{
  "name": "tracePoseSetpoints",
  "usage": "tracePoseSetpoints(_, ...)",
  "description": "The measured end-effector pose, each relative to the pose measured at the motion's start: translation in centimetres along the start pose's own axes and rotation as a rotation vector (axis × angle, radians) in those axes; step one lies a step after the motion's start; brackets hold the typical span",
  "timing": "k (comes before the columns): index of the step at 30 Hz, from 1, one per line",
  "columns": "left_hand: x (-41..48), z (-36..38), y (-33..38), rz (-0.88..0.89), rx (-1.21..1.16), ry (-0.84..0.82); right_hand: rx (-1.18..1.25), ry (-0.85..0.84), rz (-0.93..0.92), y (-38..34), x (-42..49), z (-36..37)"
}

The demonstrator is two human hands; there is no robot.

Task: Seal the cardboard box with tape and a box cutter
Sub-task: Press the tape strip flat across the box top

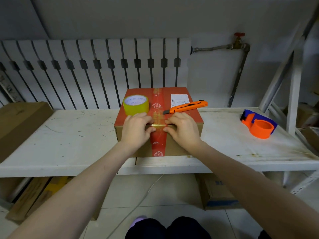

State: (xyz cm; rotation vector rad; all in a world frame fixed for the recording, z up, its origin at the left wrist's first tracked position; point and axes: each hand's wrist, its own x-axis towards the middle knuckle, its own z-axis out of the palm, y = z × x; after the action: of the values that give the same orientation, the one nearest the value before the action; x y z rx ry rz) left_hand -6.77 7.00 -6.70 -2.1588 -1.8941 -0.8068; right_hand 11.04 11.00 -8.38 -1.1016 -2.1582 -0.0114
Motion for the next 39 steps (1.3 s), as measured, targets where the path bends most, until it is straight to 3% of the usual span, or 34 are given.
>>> tracePoseSetpoints(5, 0.3, -0.2, -0.2, 0.043, 0.007, -0.015, -0.031, -0.036, -0.016, -0.2, 0.8, -0.7)
tracePoseSetpoints(8, 0.4, -0.5, -1.4, 0.080, -0.062, -0.062, -0.160, -0.030, -0.122, -1.0, 1.4, -0.7)
tracePoseSetpoints(12, -0.7, 0.3, -2.0, 0.124, -0.081, -0.027, -0.111, -0.016, -0.204, -2.0, 1.6, 0.9)
tracePoseSetpoints(18, -0.7, 0.4, -1.9, 0.050, -0.091, 0.053, 0.020, -0.078, -0.189, -1.5, 1.7, 0.6)
tracePoseSetpoints(21, -0.5, 0.2, -1.8, 0.016, -0.120, 0.041, -0.065, -0.159, -0.215, -1.1, 2.2, -0.9)
tracePoseSetpoints(24, 0.1, -0.3, -1.7, 0.015, -0.148, 0.045, -0.187, -0.031, -0.185, 0.0, 1.3, -2.1)
tracePoseSetpoints(30, 0.3, 0.2, -0.5, 0.025, -0.005, 0.042, -0.207, 0.041, -0.041, -1.2, 0.2, -0.5)
tracePoseSetpoints(35, 0.4, -0.2, -0.8, 0.041, -0.060, 0.001, -0.111, 0.060, -0.093, -0.9, -0.1, -0.4)
tracePoseSetpoints(39, -0.1, -0.1, -0.7, 0.066, 0.039, -0.005, -0.232, 0.031, -0.119, -0.9, -0.3, -0.4)
